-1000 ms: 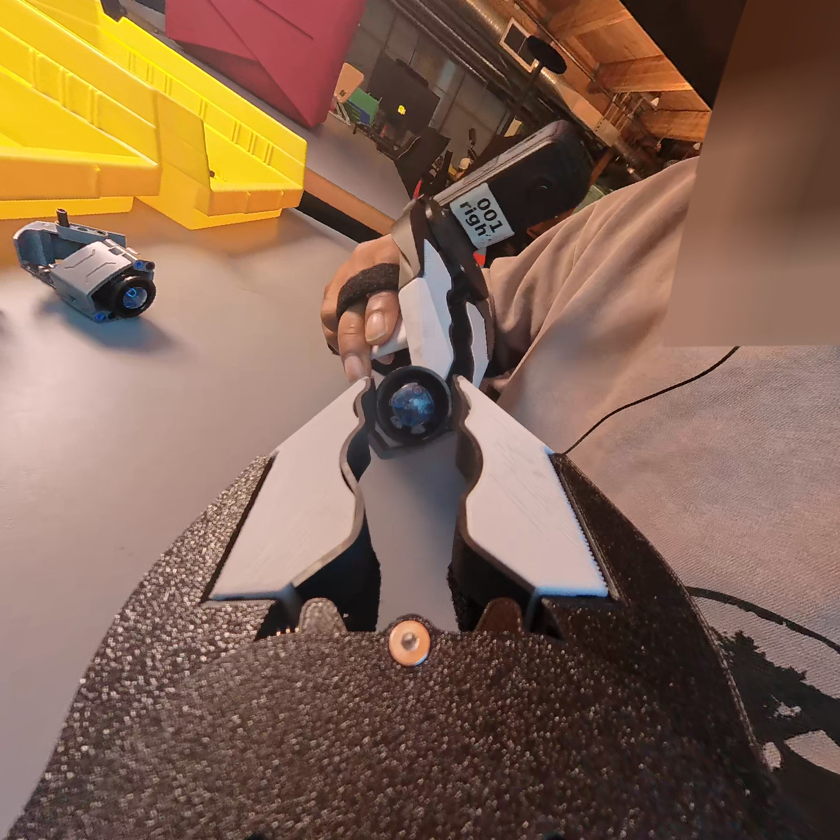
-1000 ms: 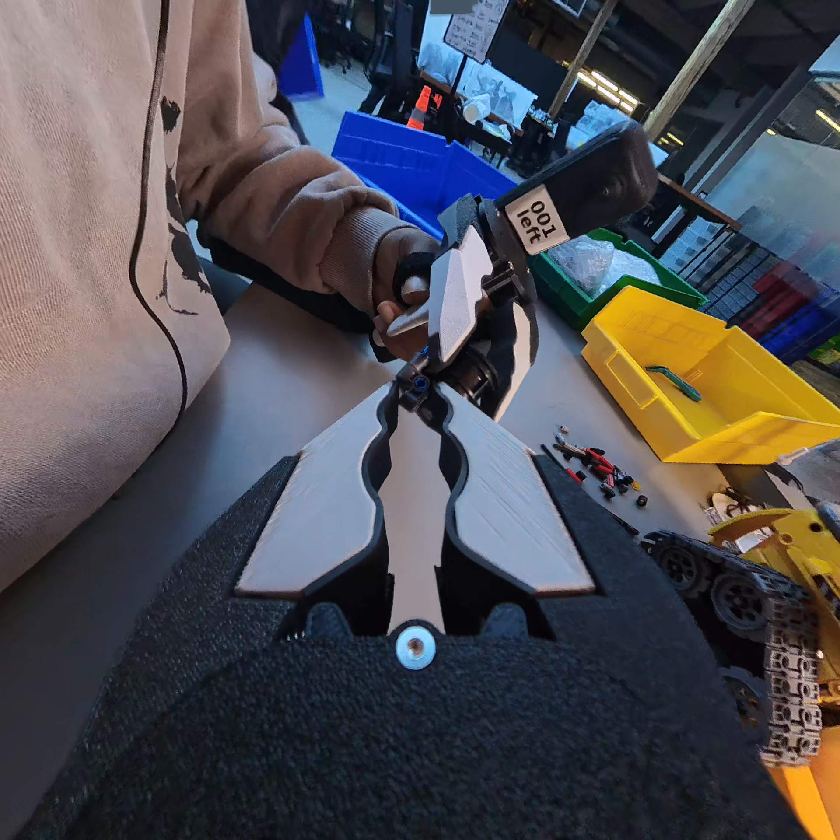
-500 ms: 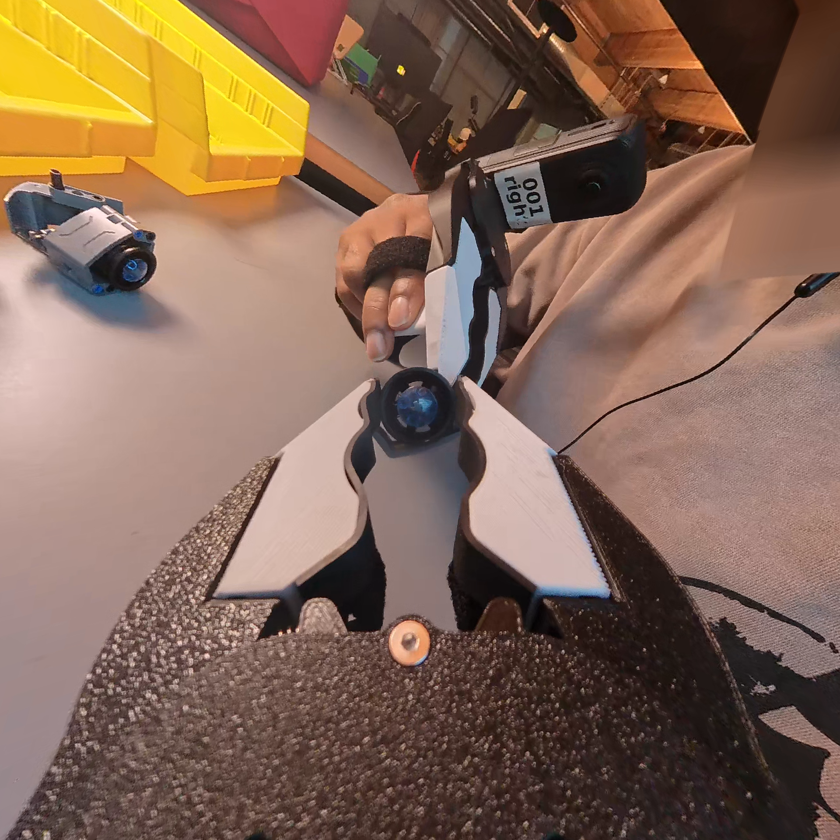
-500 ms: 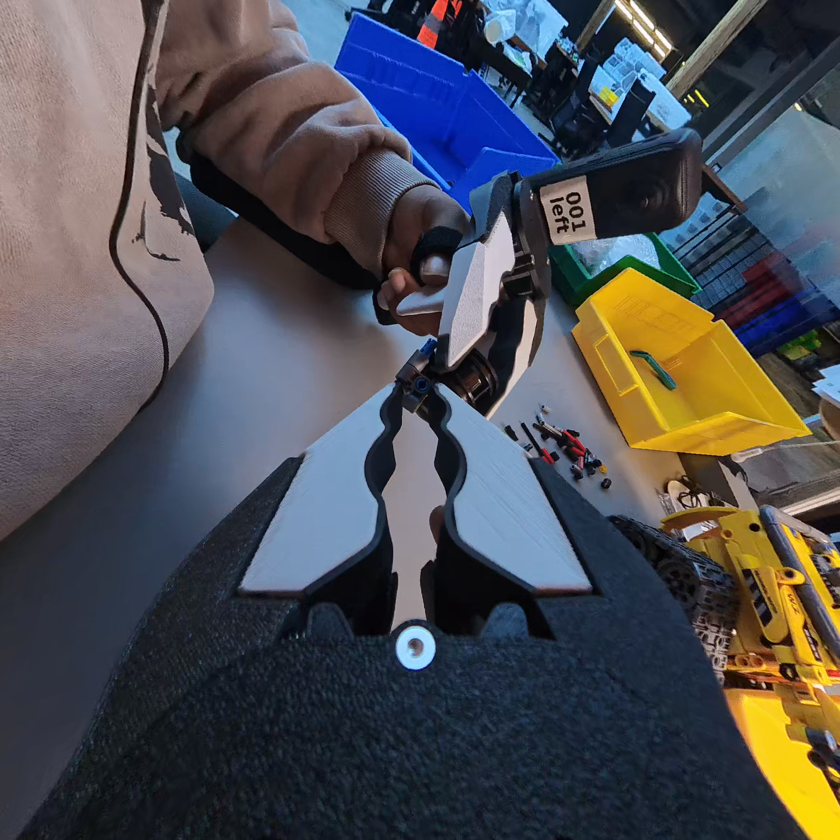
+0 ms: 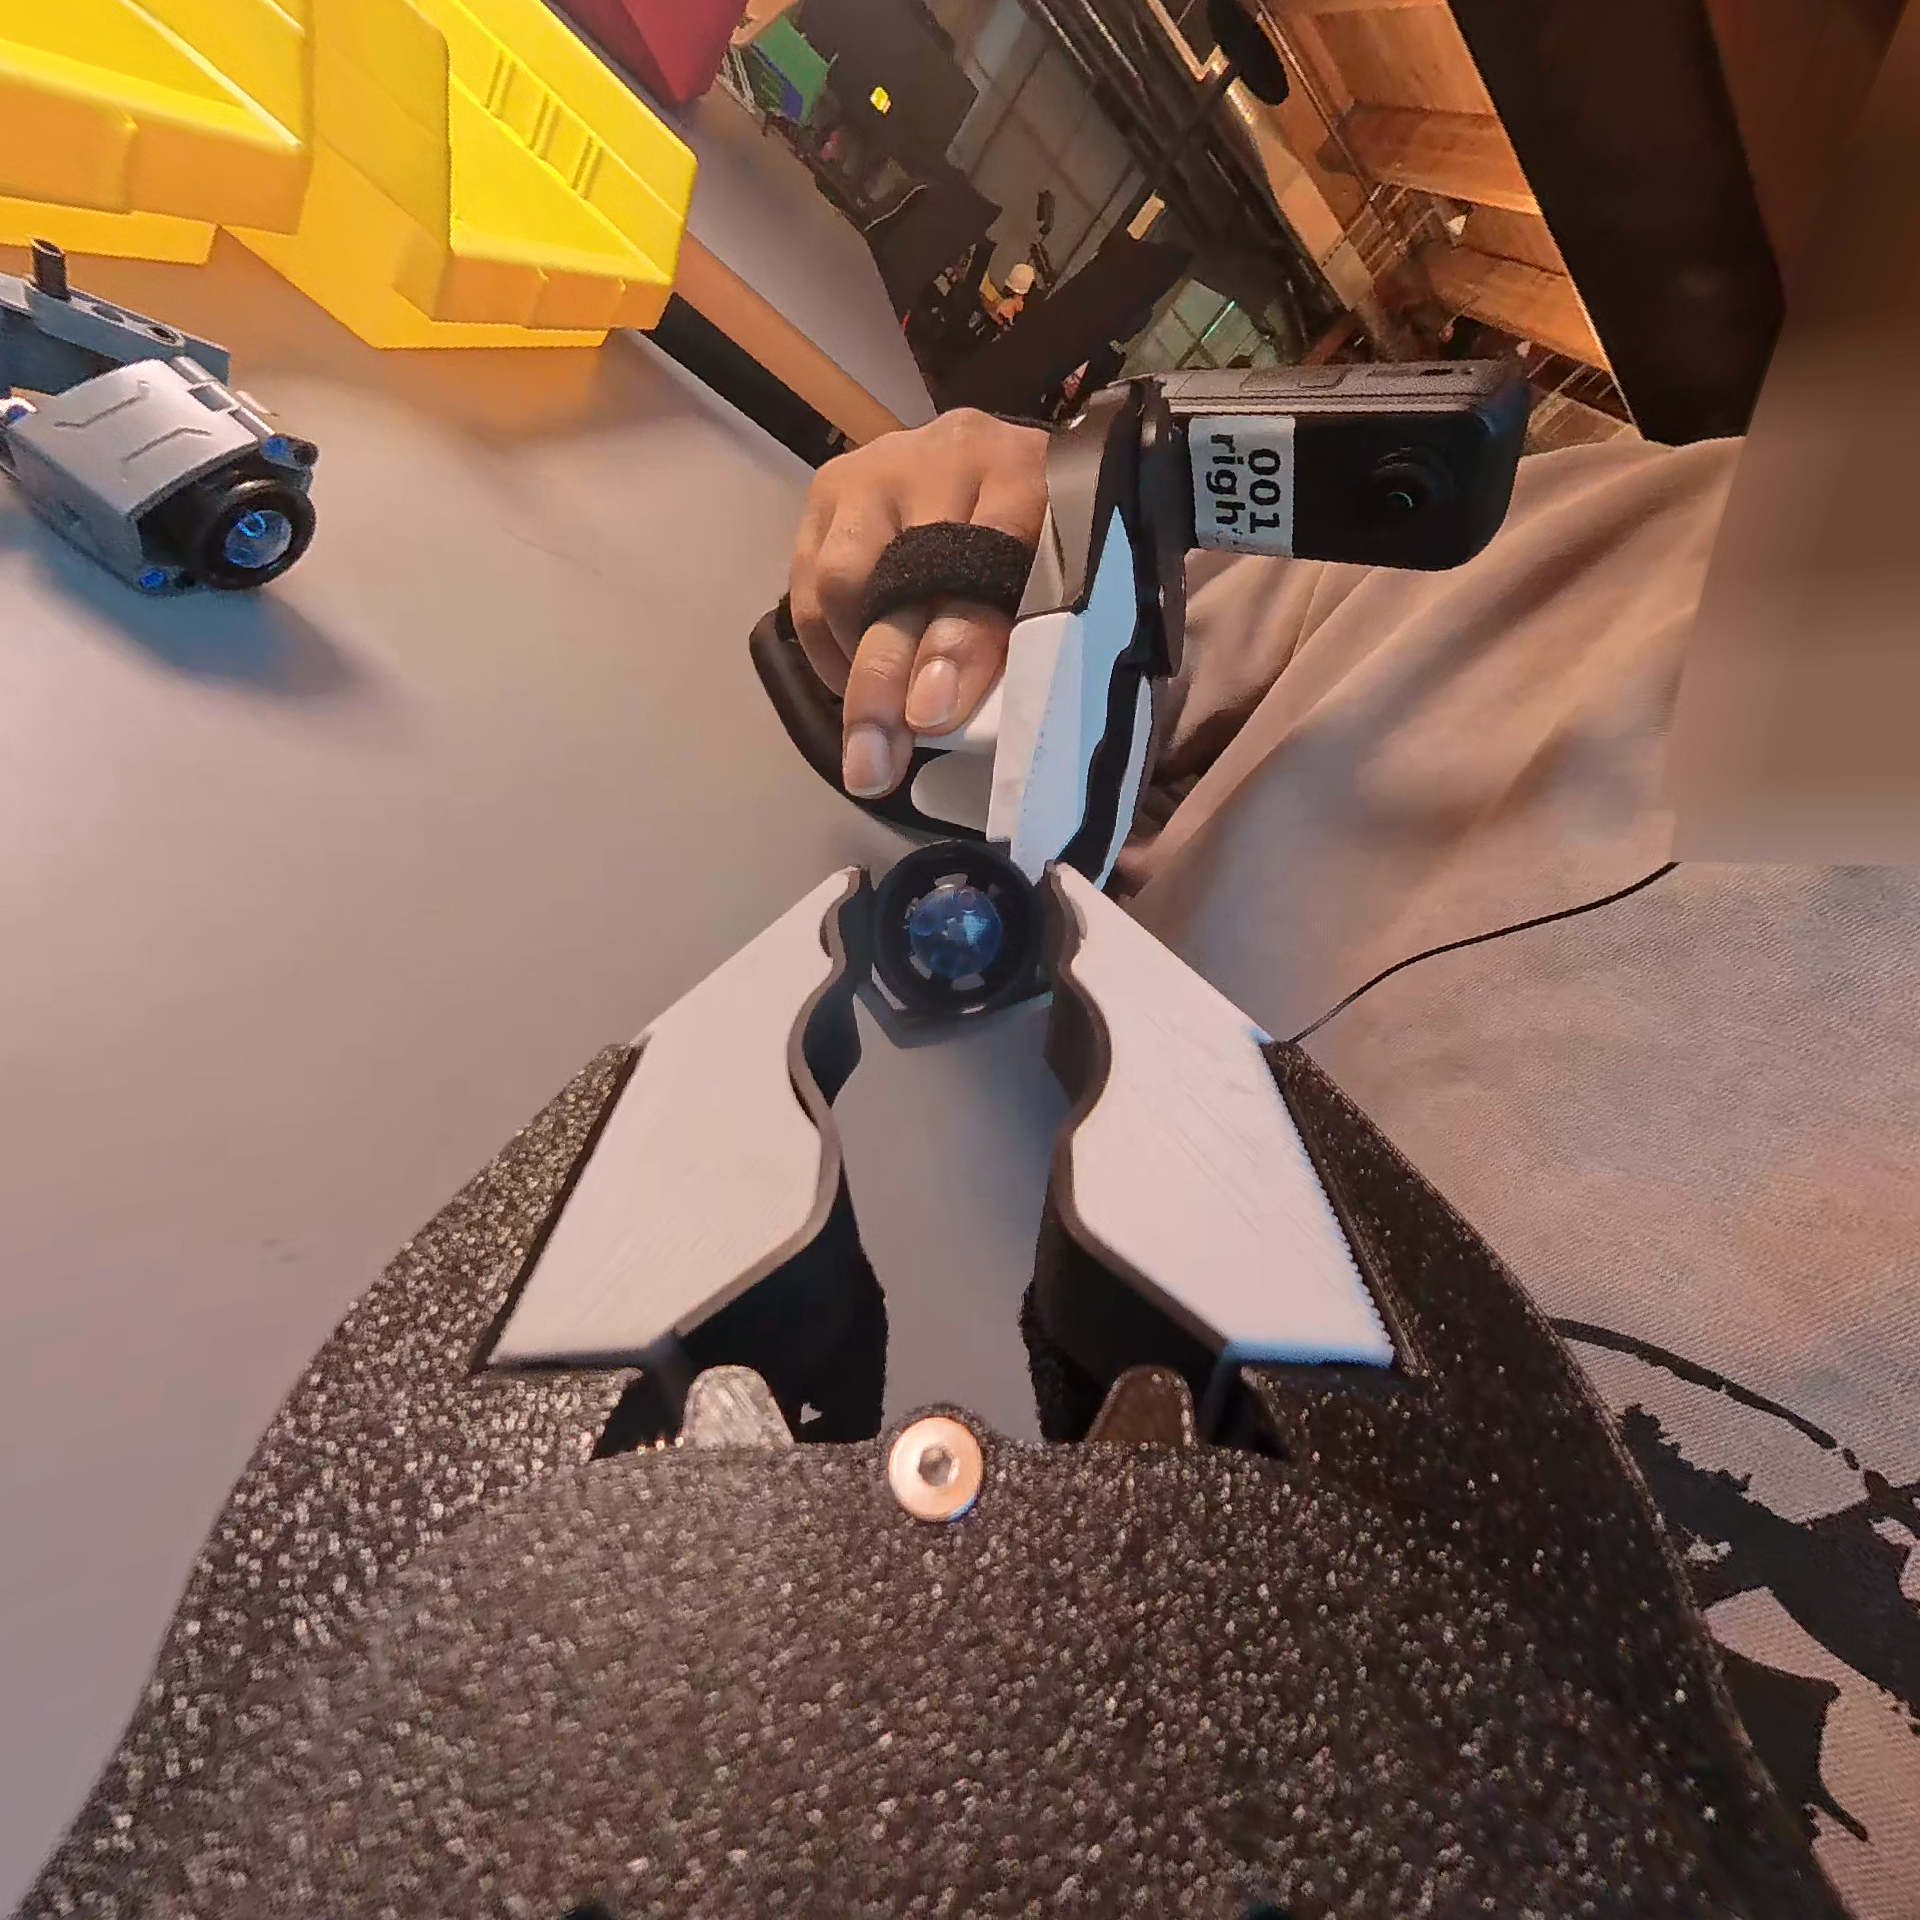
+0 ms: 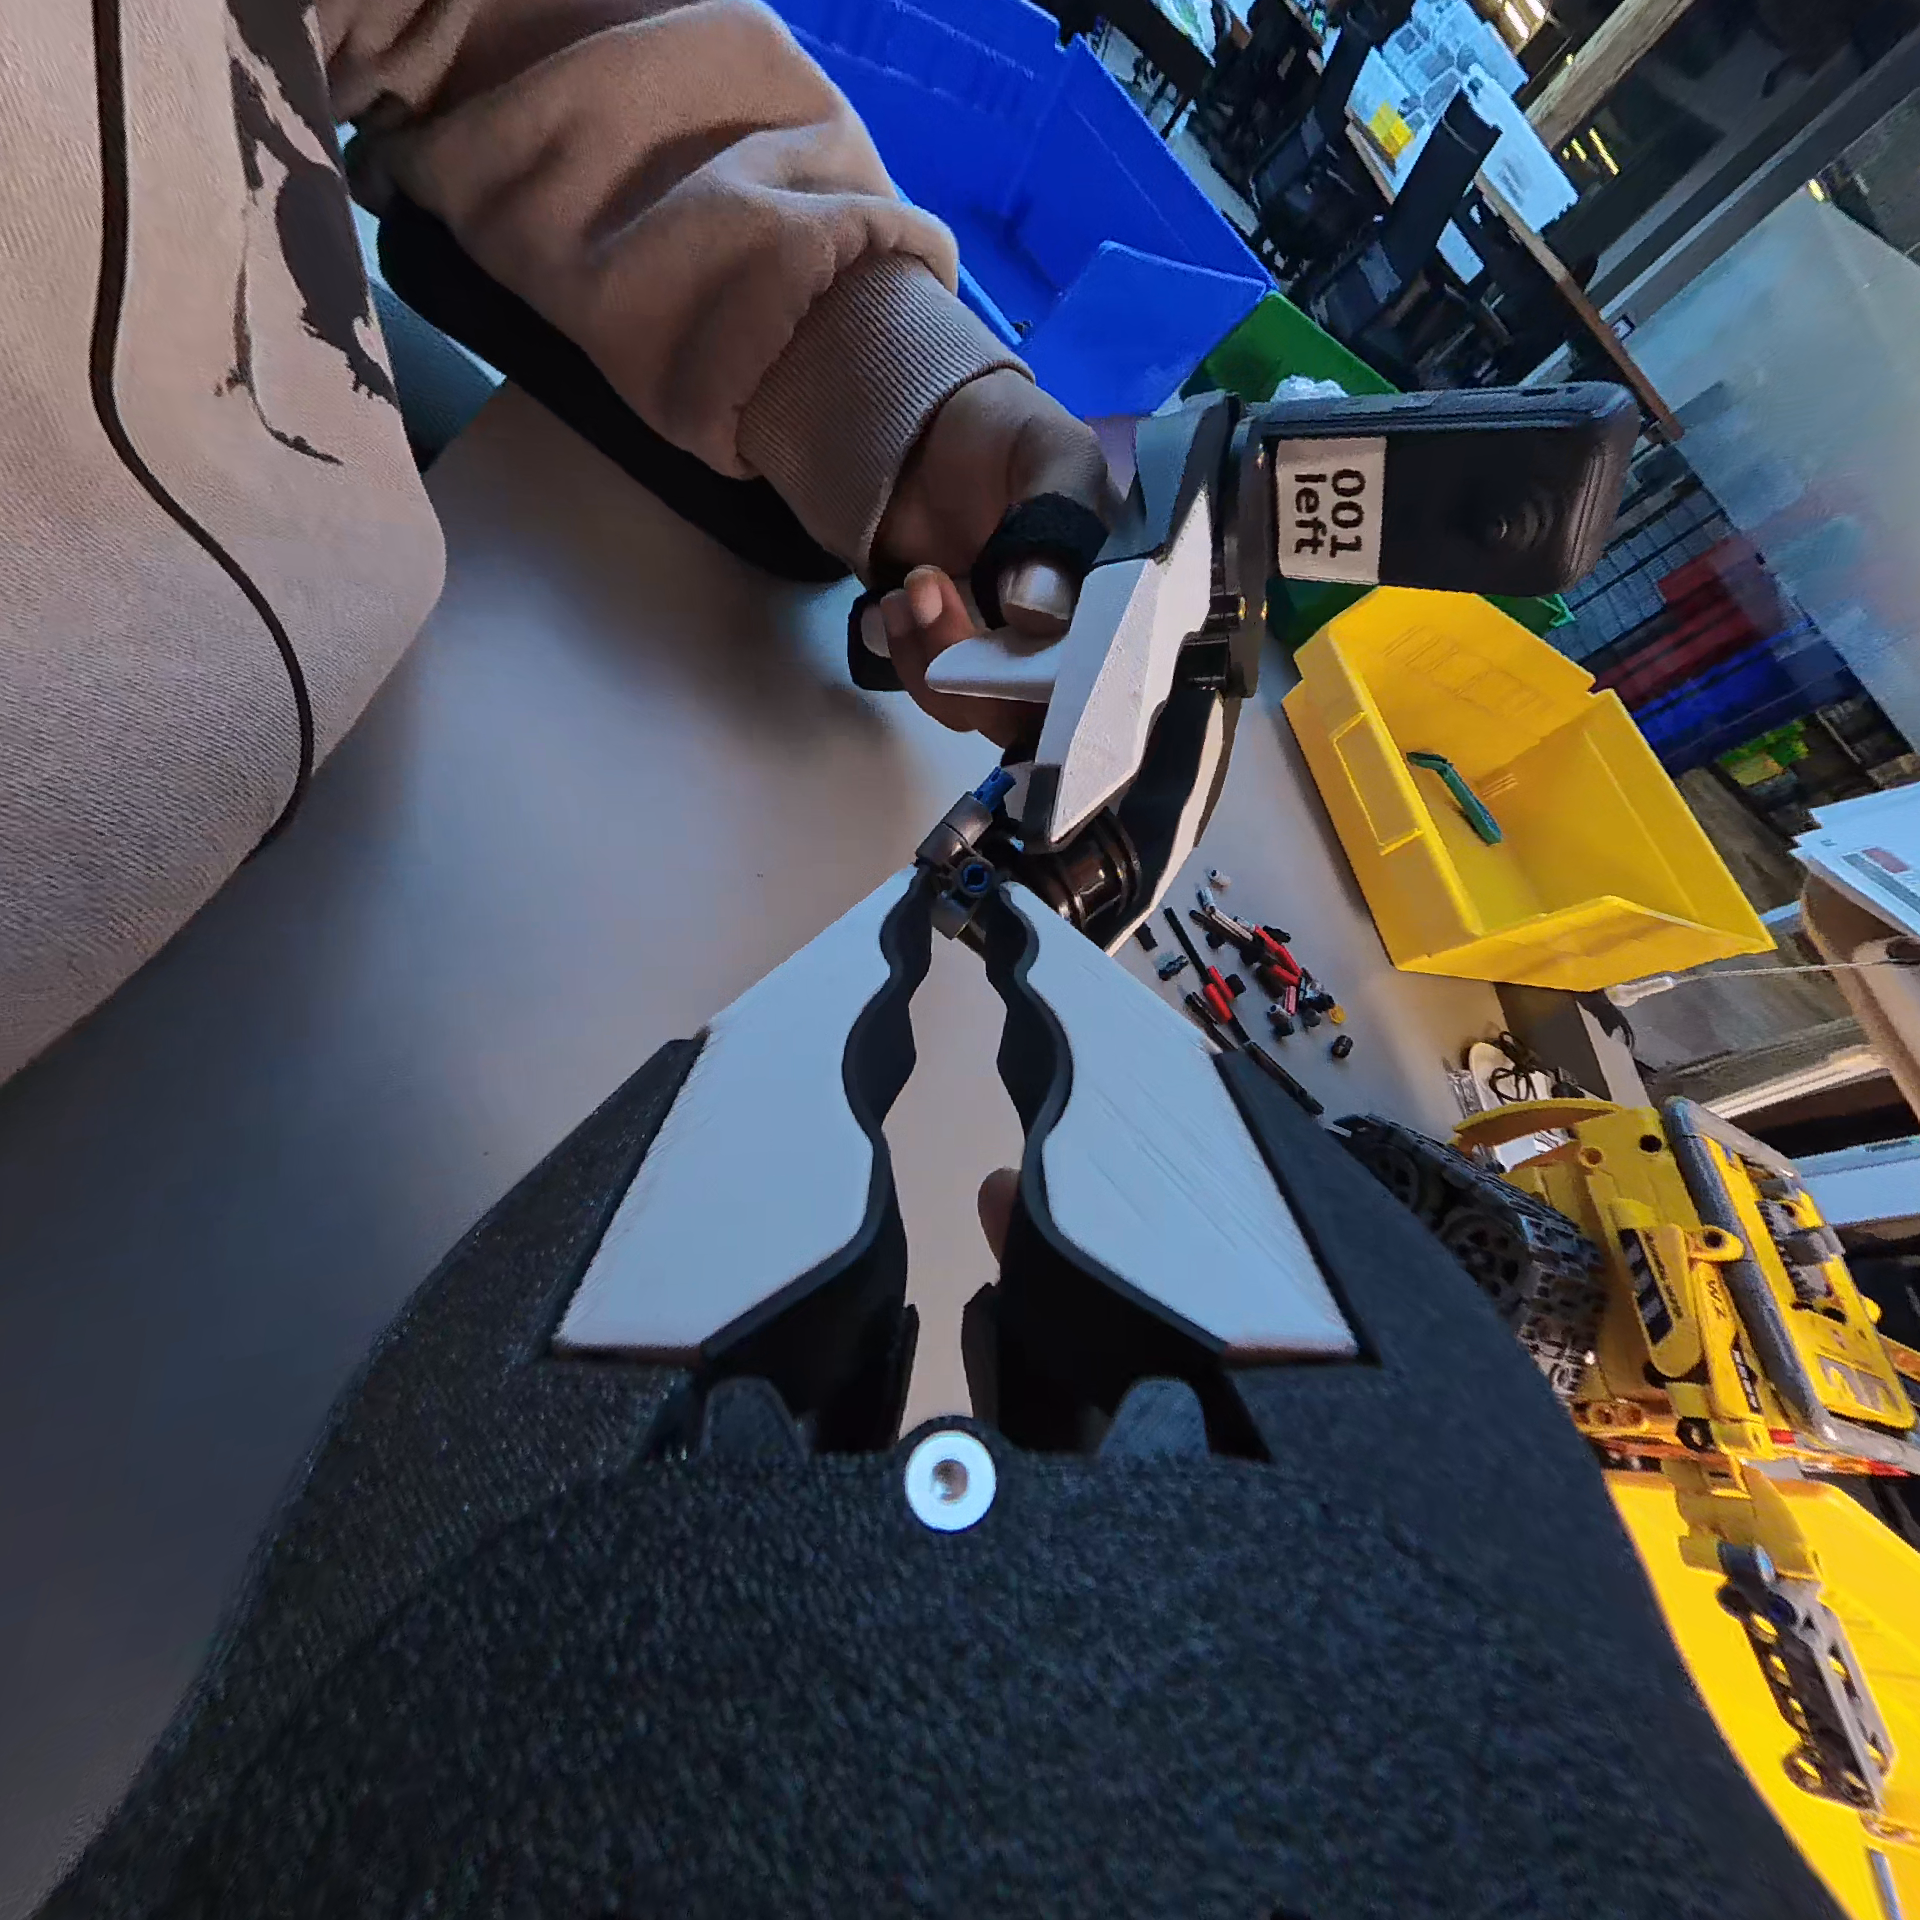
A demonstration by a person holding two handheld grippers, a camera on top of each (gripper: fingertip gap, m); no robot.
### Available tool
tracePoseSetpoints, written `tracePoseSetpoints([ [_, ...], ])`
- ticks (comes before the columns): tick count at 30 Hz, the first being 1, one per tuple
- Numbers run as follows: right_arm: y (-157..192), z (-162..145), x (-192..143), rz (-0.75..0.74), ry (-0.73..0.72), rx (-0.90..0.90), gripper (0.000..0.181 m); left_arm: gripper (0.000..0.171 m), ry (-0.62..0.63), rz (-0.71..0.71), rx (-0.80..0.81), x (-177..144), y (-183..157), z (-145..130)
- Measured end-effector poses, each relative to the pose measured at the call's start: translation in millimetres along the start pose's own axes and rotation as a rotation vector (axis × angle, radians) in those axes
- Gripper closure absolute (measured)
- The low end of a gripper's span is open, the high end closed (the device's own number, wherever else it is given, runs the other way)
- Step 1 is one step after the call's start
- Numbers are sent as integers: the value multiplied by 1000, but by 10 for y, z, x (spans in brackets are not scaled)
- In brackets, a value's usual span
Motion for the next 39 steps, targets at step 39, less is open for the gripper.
tracePoseSetpoints([
  [39,-633,-57,-5,-114,-332,884,165,129,-394,136,-6,-339,117,480],
])
Point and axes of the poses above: each gripper's, where its closed fingertips meet, x out along the fingers, z out of its top, y = z × x across the jaws, the point moved 1 cm from there along -x, back along the fingers, and after that the axes turned 10 degrees about -y, right-handed, at the moved point
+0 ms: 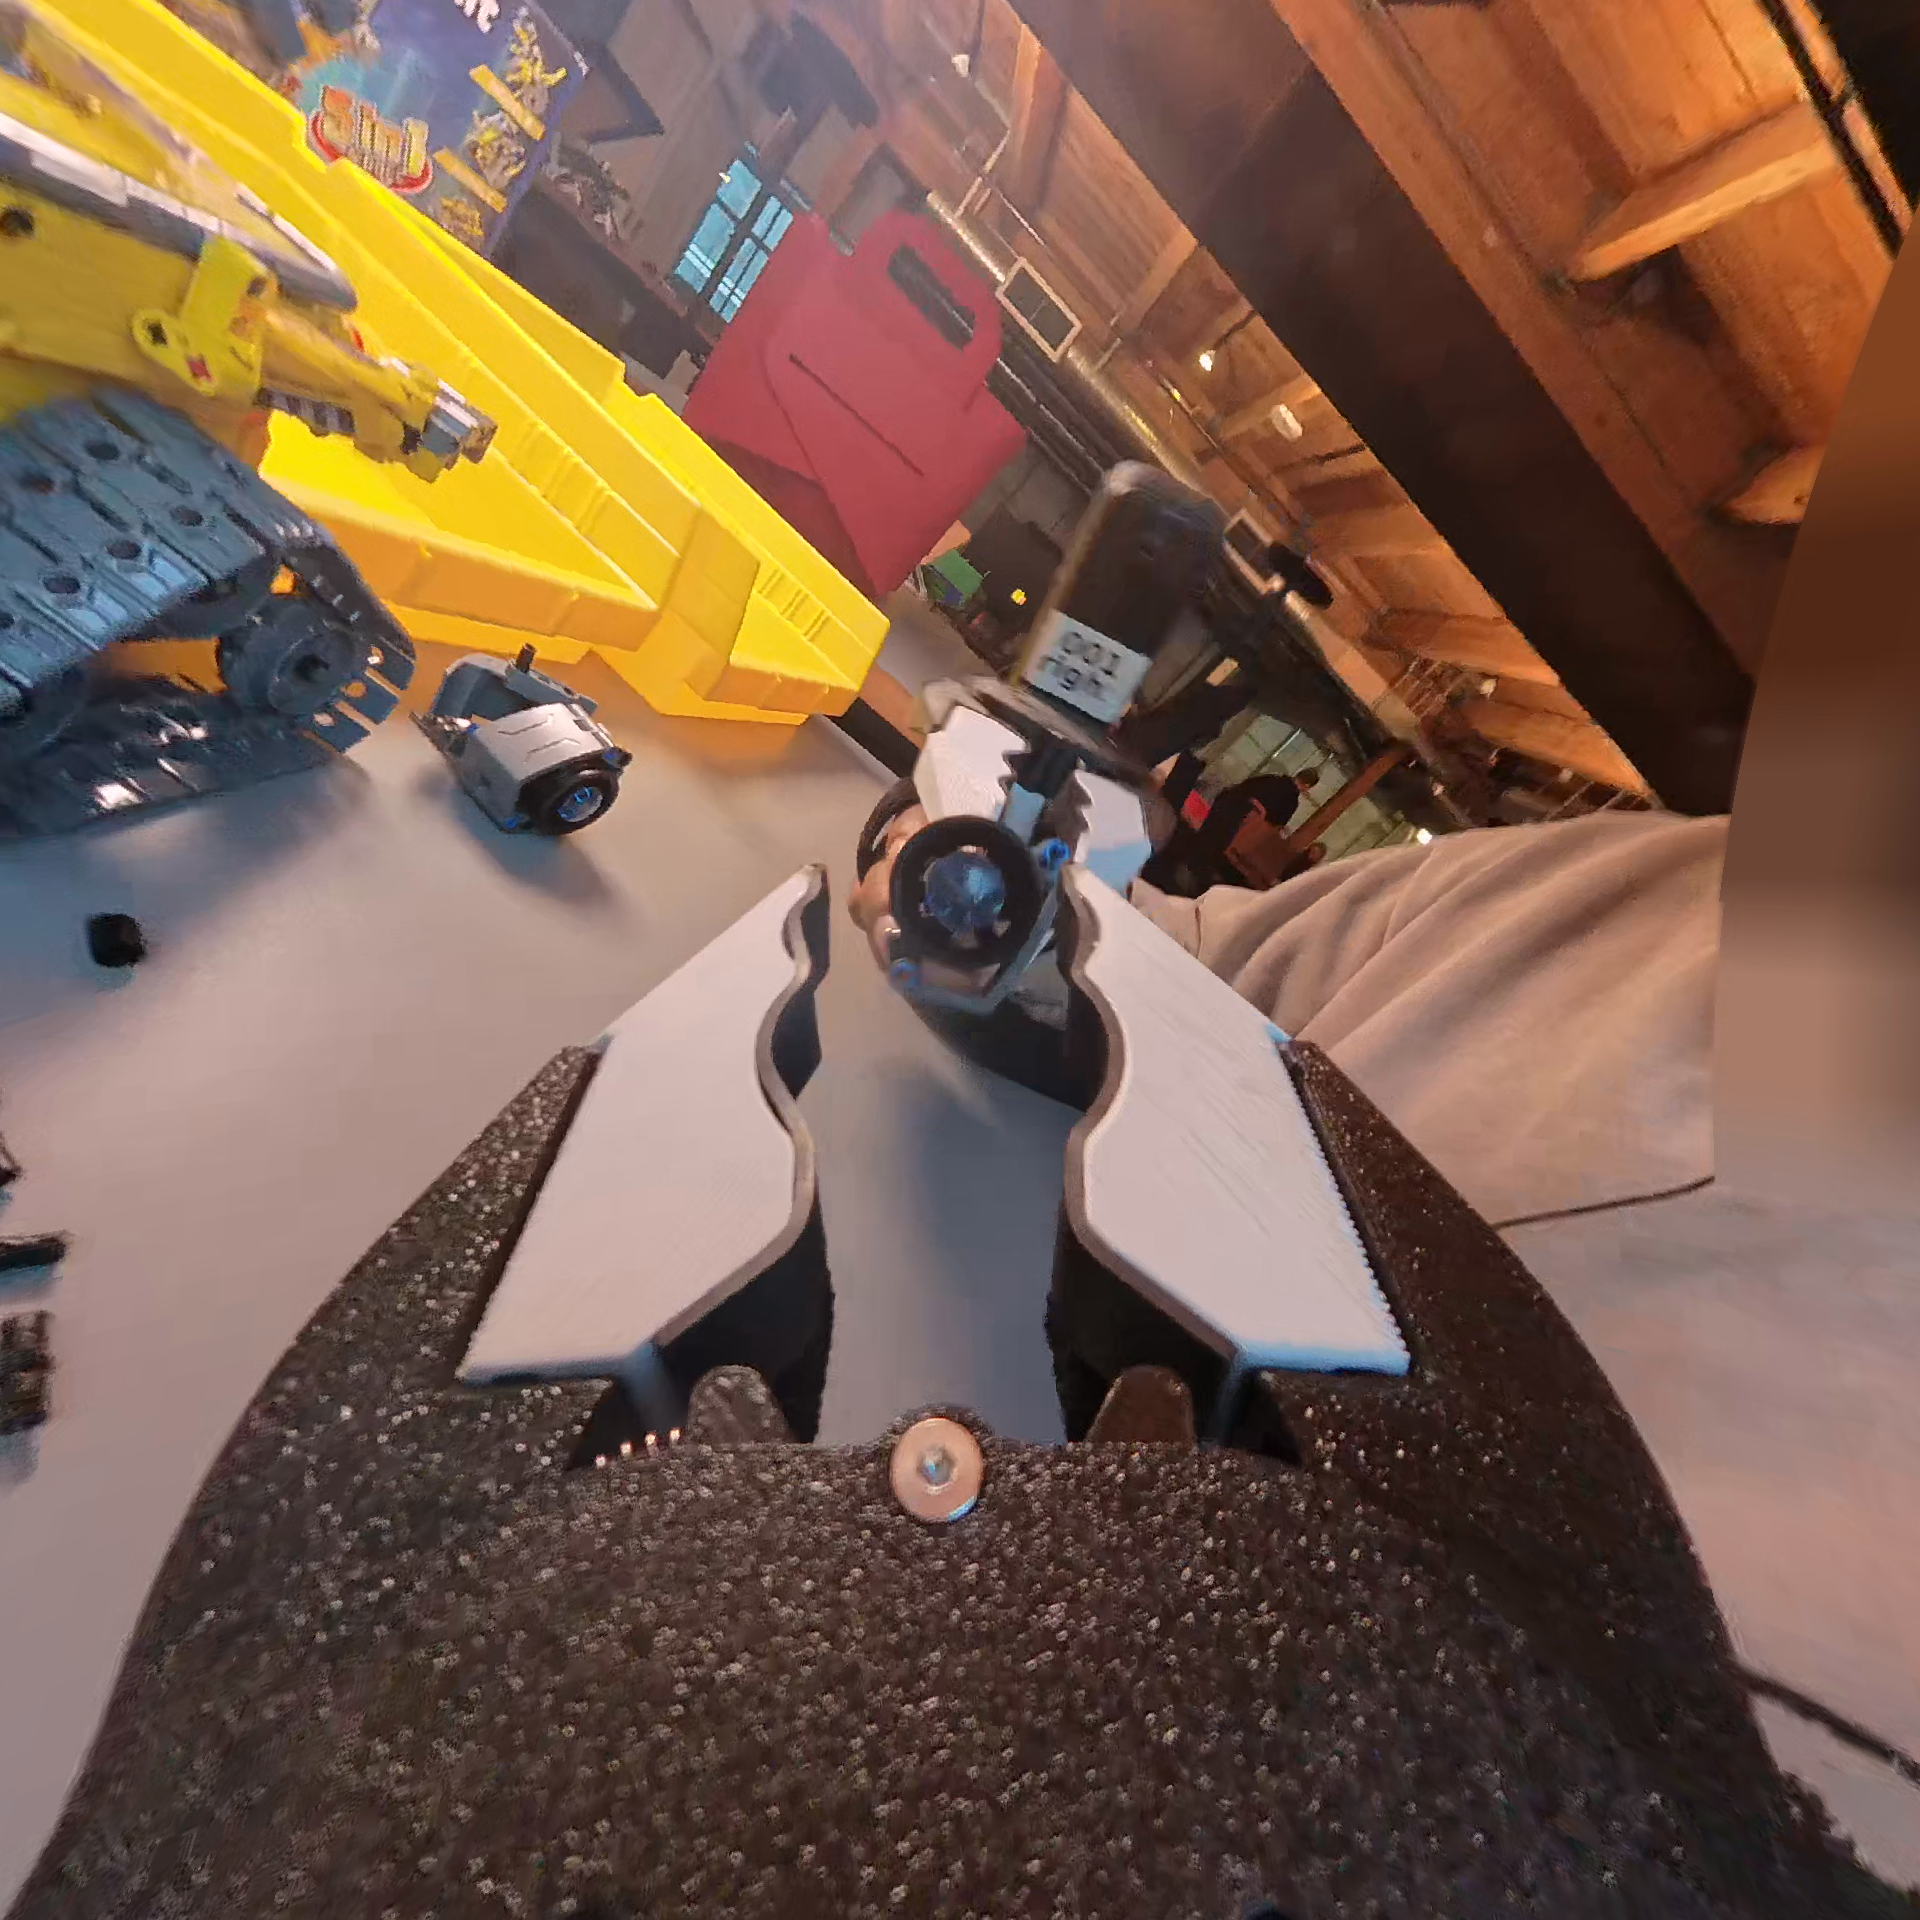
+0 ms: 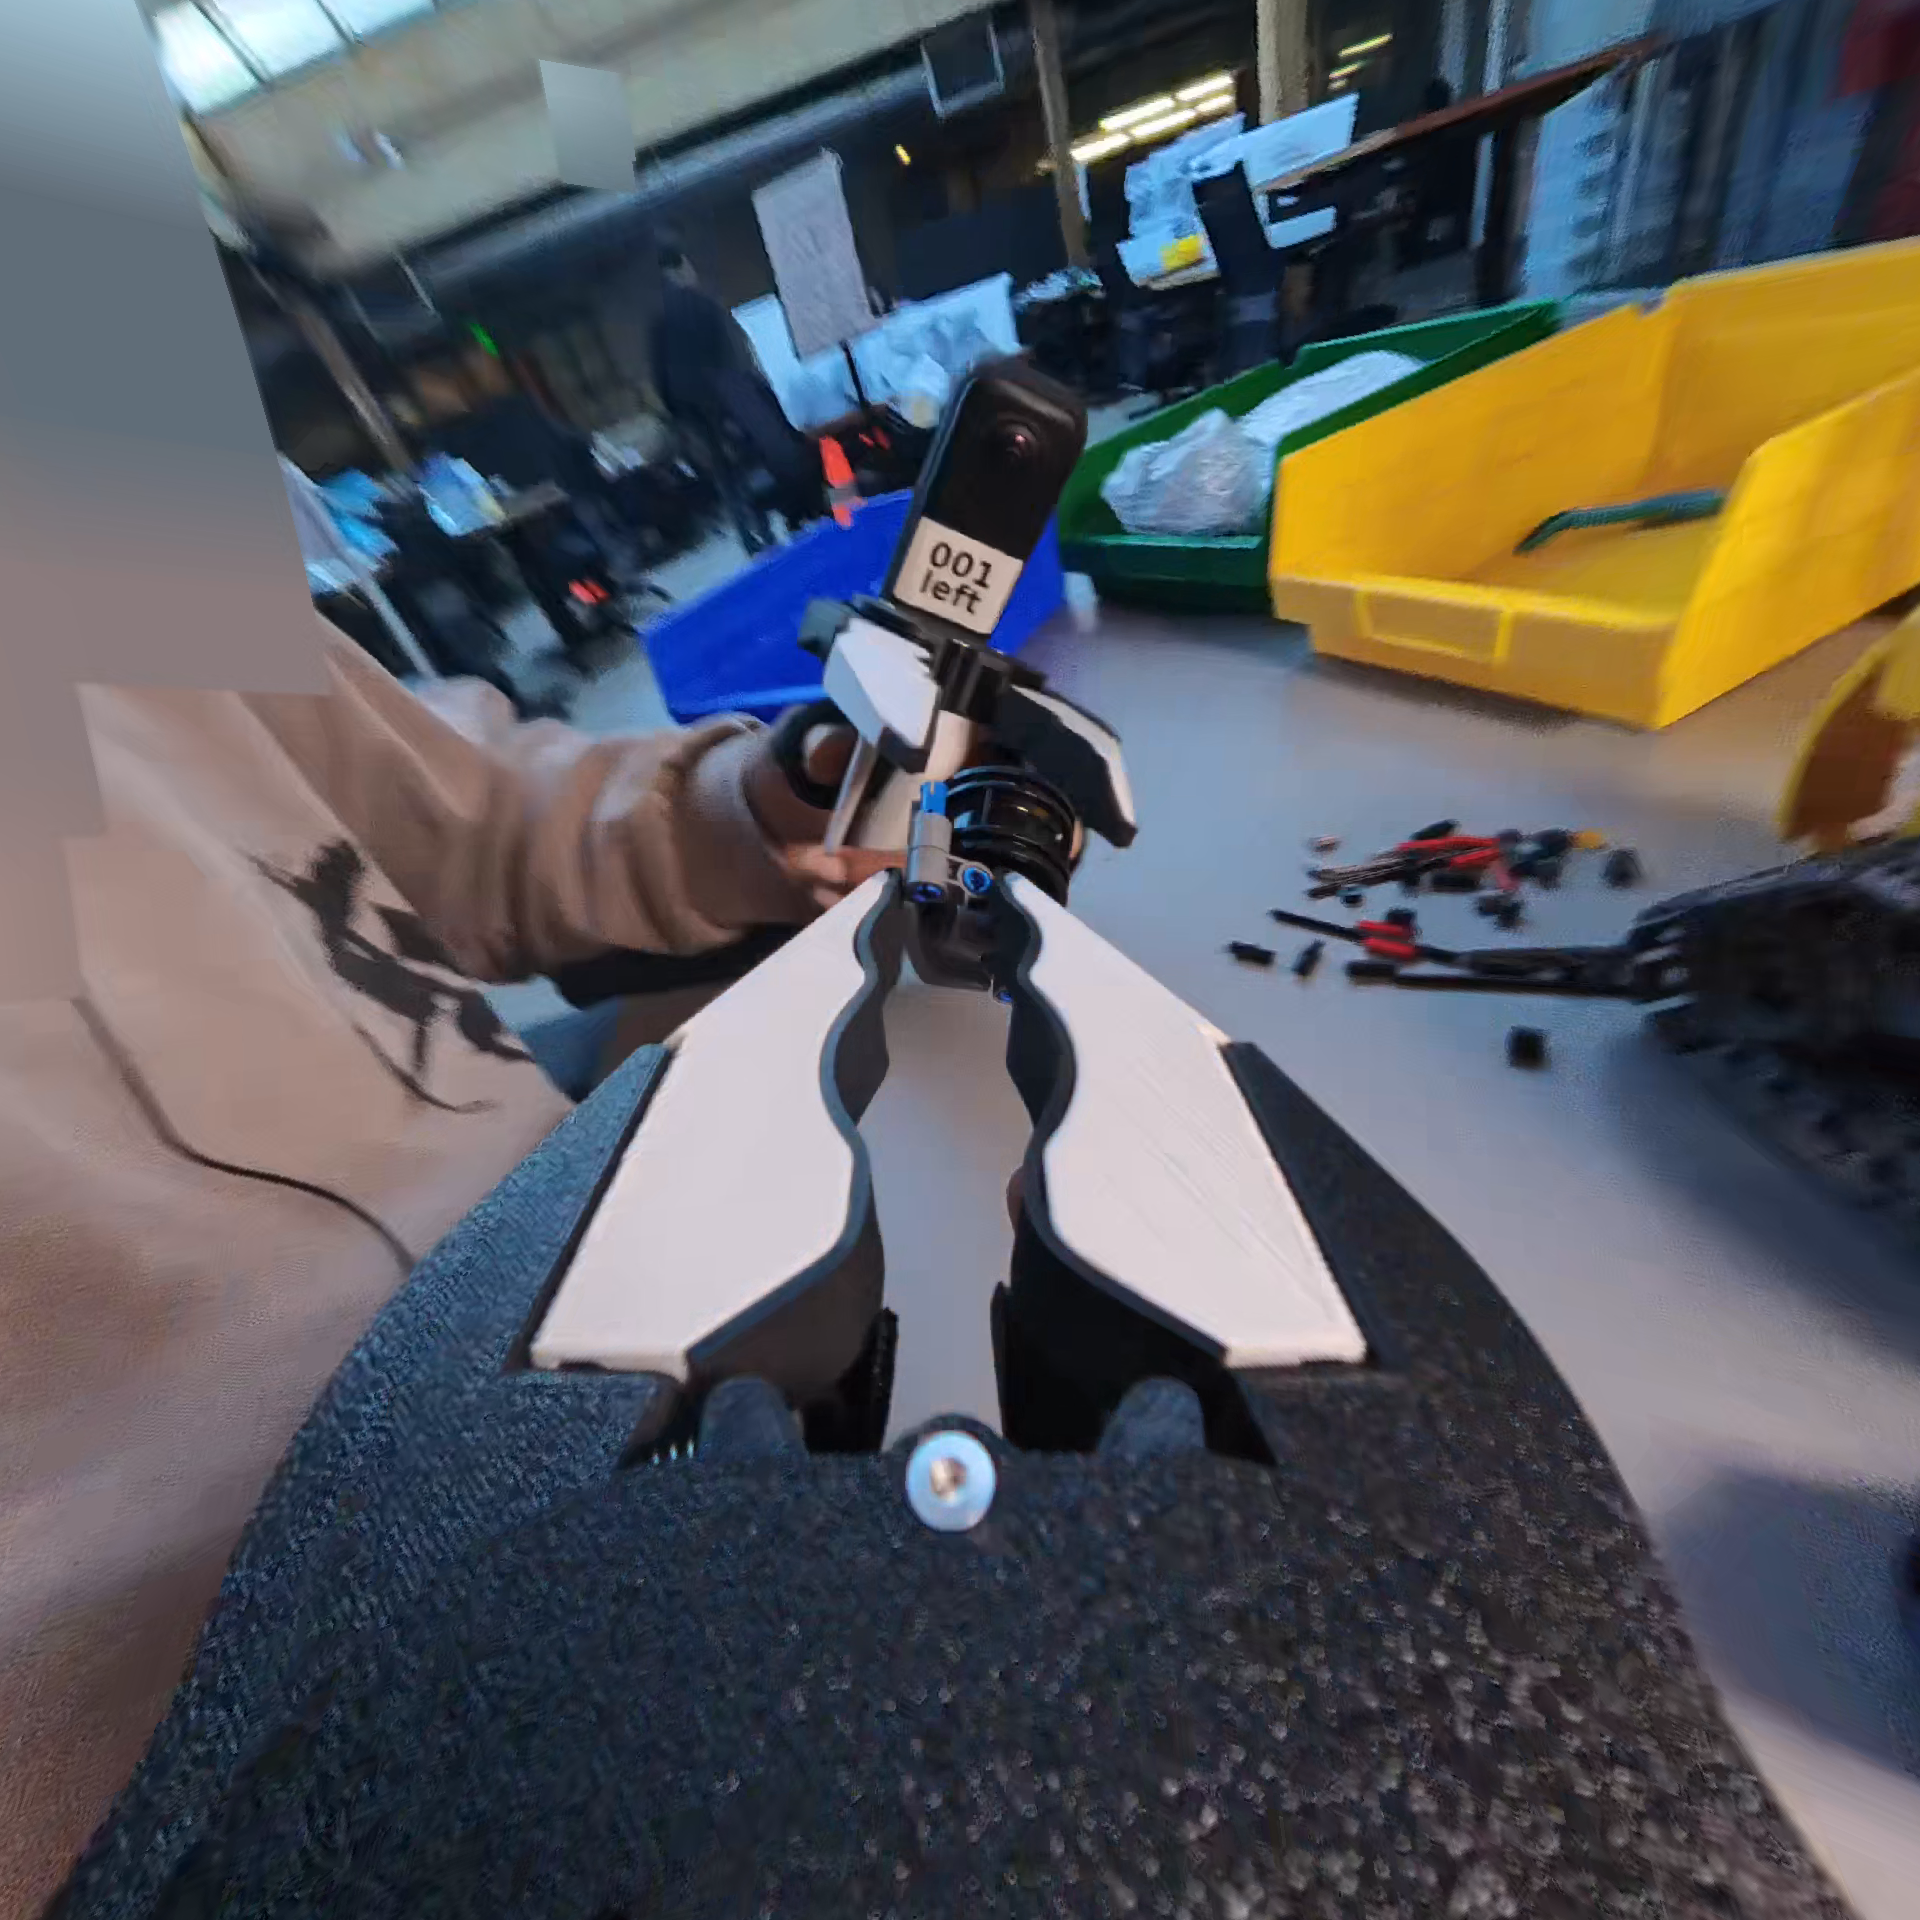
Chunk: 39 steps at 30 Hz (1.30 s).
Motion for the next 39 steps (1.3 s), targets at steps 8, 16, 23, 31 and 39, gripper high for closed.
tracePoseSetpoints([
  [8,182,-21,-36,278,-64,638,164,123,186,-124,215,89,-278,-296],
  [16,26,94,-51,82,-116,142,156,134,105,-107,-4,132,-198,-250],
  [23,-28,-139,104,-151,86,-476,113,134,13,-77,-260,147,-49,-210],
  [31,-122,-152,78,-178,97,-451,130,131,20,-76,-355,171,-26,-273],
  [39,-48,-49,34,-34,-36,-39,130,137,-4,-126,-370,126,-75,-215],
])
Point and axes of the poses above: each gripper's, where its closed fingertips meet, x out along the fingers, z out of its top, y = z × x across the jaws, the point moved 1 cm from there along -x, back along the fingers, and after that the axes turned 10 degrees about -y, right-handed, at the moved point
